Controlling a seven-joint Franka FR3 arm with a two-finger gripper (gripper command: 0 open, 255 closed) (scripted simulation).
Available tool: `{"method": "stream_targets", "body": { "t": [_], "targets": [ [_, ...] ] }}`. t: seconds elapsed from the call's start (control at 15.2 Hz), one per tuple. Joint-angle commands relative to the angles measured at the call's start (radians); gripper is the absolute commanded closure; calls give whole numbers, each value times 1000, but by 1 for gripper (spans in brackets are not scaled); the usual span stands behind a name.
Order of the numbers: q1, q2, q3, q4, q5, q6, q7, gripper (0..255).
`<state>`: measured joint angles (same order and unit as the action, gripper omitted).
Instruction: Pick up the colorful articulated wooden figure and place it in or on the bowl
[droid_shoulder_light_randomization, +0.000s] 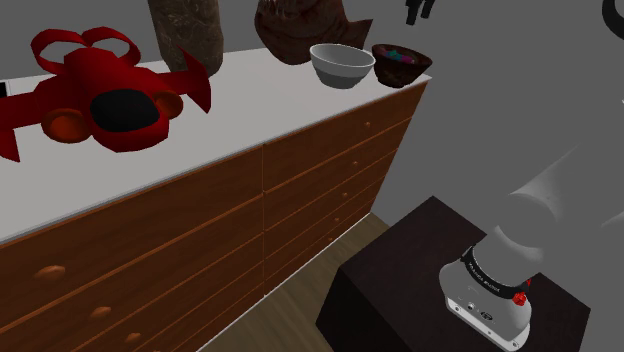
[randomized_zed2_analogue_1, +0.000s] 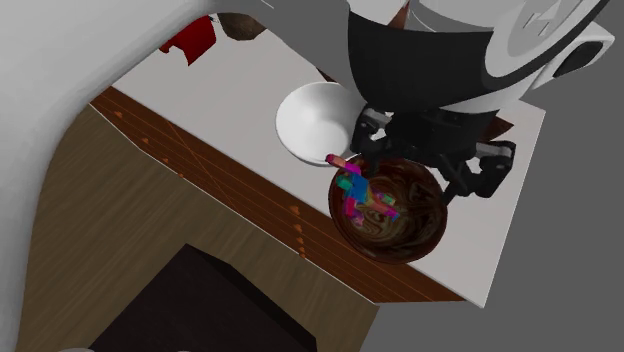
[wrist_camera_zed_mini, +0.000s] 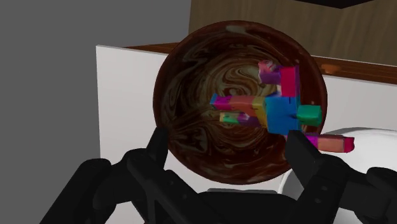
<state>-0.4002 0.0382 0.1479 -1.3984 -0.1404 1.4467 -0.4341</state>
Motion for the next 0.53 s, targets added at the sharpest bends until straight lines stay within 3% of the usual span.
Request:
{"method": "stream_targets", "body": {
  "t": [0.0, 0.26, 0.46],
  "targets": [
    [0, 0, 0, 0, 0, 0, 0, 0],
    [18, 87, 13, 250, -20, -167, 1, 0],
    [19, 86, 12, 250, -20, -166, 1, 0]
  ]
}}
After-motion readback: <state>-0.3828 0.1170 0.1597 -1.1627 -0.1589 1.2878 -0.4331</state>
